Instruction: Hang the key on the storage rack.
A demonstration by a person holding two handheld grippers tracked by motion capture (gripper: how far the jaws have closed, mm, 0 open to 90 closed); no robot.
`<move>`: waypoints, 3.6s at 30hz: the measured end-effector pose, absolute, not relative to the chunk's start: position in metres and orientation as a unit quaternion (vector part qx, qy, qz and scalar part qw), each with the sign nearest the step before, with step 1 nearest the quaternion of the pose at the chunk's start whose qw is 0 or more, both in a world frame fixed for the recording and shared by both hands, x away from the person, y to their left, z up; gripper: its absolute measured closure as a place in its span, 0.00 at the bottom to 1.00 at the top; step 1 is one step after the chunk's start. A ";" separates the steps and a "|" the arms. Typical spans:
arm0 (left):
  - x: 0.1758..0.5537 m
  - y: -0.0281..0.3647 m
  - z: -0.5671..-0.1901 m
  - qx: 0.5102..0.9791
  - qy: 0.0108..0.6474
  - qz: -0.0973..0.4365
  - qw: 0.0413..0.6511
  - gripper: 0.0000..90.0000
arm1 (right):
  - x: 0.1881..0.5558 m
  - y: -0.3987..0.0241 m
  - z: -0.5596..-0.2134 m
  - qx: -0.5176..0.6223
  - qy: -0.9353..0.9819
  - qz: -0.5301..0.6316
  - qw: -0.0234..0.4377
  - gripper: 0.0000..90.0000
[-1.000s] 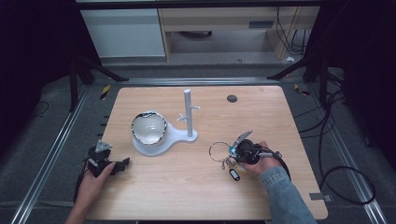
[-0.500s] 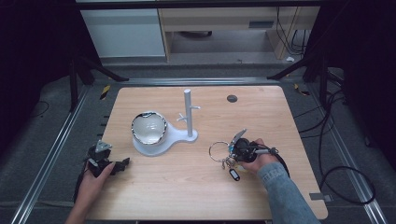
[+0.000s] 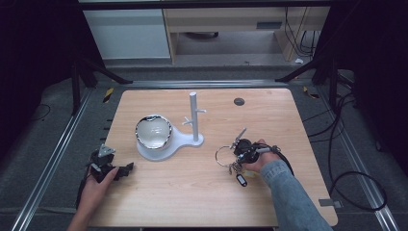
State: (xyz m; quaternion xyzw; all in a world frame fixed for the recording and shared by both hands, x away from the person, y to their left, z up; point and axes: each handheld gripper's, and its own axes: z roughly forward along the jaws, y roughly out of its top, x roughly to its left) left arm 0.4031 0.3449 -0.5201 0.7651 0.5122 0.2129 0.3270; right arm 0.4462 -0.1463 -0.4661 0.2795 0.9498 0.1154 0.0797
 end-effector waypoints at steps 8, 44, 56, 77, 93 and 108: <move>0.403 0.345 -0.520 0.766 0.512 0.213 0.326 0.00 | 0.453 -0.141 -0.464 0.272 0.957 0.082 0.061 0.93; 0.404 0.345 -0.520 0.766 0.512 0.213 0.326 0.00 | 0.466 -0.141 -0.377 0.248 0.964 0.088 0.050 0.99; 0.404 0.345 -0.520 0.766 0.511 0.213 0.325 0.00 | 0.466 -0.144 -0.347 0.256 0.958 0.124 0.034 0.99; 0.404 0.345 -0.520 0.766 0.512 0.214 0.326 0.00 | 0.473 -0.132 -0.301 0.240 0.962 0.108 0.069 0.99; 0.404 0.345 -0.520 0.765 0.513 0.214 0.325 0.00 | 0.480 -0.123 -0.283 0.235 0.963 0.106 0.079 0.99; 0.404 0.345 -0.520 0.764 0.514 0.214 0.326 0.00 | 0.483 -0.115 -0.278 0.225 0.965 0.106 0.079 0.99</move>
